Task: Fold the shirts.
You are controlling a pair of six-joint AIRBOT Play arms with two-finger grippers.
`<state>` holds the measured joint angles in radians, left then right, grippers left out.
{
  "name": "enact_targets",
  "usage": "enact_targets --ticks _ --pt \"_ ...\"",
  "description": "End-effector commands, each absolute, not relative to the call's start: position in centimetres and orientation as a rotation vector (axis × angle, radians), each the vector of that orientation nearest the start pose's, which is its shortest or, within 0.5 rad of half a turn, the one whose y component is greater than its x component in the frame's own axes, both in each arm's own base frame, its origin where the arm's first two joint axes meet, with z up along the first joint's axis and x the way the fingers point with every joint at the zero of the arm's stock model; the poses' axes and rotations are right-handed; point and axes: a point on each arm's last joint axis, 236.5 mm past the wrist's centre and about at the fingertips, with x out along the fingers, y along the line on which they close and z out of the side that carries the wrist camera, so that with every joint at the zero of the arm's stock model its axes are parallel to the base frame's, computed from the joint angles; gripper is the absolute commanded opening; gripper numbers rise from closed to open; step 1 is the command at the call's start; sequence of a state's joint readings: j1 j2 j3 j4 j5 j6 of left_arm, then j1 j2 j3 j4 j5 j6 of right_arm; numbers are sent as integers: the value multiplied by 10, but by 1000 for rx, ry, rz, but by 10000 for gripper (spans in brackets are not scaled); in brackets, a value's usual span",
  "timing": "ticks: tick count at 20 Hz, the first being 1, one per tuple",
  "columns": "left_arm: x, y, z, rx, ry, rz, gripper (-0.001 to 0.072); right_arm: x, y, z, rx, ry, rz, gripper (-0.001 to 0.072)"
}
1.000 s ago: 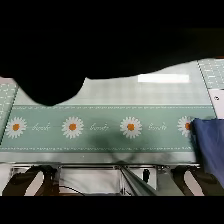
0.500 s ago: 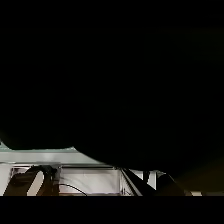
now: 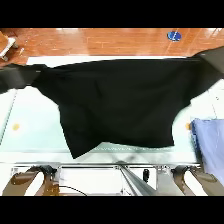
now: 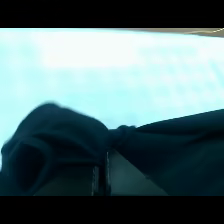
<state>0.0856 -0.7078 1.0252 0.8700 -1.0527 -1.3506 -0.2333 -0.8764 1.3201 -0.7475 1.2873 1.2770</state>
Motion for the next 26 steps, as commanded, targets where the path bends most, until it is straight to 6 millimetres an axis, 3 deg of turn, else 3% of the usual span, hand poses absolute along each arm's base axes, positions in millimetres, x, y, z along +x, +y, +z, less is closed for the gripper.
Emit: enact_targets --ticks 1,4,6,7,8,9,11,13,15,18,19,21,23,26 --pt "389 -96 138 -448 681 -332 16 420 80 195 543 724 515 24" --pt "438 -100 87 -459 734 -281 16 486 78 146 740 754 540 24" --pt "456 -113 53 -459 807 -288 18 518 78 113 892 790 550 27" --pt "460 -120 37 -458 846 -293 38 530 78 98 974 797 547 75" --pt "462 -125 24 -461 878 -296 170 539 79 85 1059 803 548 214" --pt "462 -127 13 -462 914 -302 486 544 77 76 1129 811 547 396" --pt "448 -118 2 -485 1033 -318 508 539 66 76 1186 824 573 411" --pt "423 -76 -5 -461 1153 -288 508 518 36 89 1199 846 600 411" --pt "392 -20 -7 -487 1245 -209 508 476 0 88 1078 935 577 411" --pt "345 32 -16 -637 1280 -80 508 396 -70 39 773 1141 258 411" --pt "324 37 -28 -689 1301 -45 507 369 -91 20 737 1168 119 411" --pt "293 27 -51 -790 1339 -45 507 326 -99 -10 789 1147 -41 411" --pt "283 3 -62 -914 1322 -111 507 298 -84 -32 856 1119 -85 411" --pt "276 -13 -84 -1012 1303 -84 507 289 -60 -40 949 1064 -79 411"
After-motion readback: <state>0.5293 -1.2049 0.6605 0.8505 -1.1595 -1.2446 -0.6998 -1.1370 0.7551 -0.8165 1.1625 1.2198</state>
